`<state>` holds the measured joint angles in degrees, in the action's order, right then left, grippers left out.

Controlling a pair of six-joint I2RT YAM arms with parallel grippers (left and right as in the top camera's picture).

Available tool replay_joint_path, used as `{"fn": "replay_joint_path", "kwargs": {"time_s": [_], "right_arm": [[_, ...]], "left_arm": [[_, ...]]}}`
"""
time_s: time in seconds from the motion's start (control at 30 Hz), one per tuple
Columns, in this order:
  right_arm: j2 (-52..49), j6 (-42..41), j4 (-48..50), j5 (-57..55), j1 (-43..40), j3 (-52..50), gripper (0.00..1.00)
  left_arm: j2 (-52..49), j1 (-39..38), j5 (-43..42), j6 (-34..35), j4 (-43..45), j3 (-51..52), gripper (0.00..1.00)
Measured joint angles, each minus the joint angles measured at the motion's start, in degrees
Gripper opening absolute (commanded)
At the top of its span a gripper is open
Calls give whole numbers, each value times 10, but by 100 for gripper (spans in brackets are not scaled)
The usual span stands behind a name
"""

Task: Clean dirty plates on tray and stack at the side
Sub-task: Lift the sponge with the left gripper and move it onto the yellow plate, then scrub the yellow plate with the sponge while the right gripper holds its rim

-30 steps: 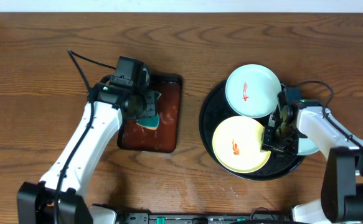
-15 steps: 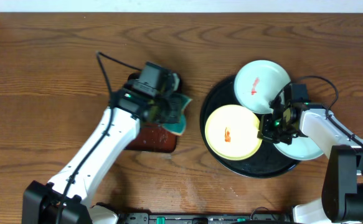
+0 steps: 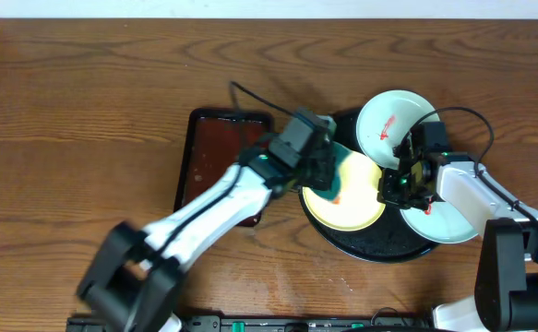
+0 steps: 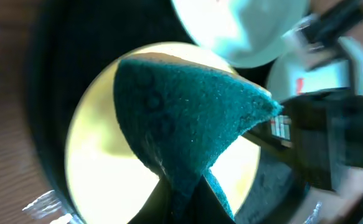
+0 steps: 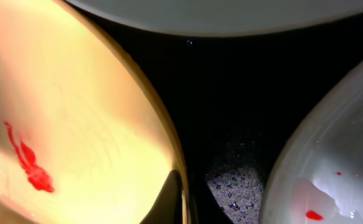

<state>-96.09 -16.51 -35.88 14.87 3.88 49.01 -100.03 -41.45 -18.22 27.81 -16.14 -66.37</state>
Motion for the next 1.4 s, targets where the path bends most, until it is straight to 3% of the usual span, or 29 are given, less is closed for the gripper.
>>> {"fn": "replay_joint_path", "kwargs": {"time_s": [0.23, 0.43, 0.67, 0.87, 1.2, 1.4], "right_arm": [[0, 0, 1, -2, 0, 0, 1], [0, 0, 2, -1, 0, 0, 1], [0, -1, 3, 3, 1, 0, 1], [-1, -7, 8, 9, 9, 0, 1], [-1, -9, 10, 9, 10, 0, 1], [-1, -9, 10, 9, 10, 0, 1]], "left_arm": [[-98, -14, -16, 69, 26, 0, 7], [-130, -14, 2, 115, -59, -58, 7], [-140, -12, 120, 92, -215, -132, 8], [-145, -16, 169, 59, -209, -151, 6], [-194, -25, 35, 40, -90, -153, 8], [-209, -41, -37, 0, -64, -163, 8]]}}
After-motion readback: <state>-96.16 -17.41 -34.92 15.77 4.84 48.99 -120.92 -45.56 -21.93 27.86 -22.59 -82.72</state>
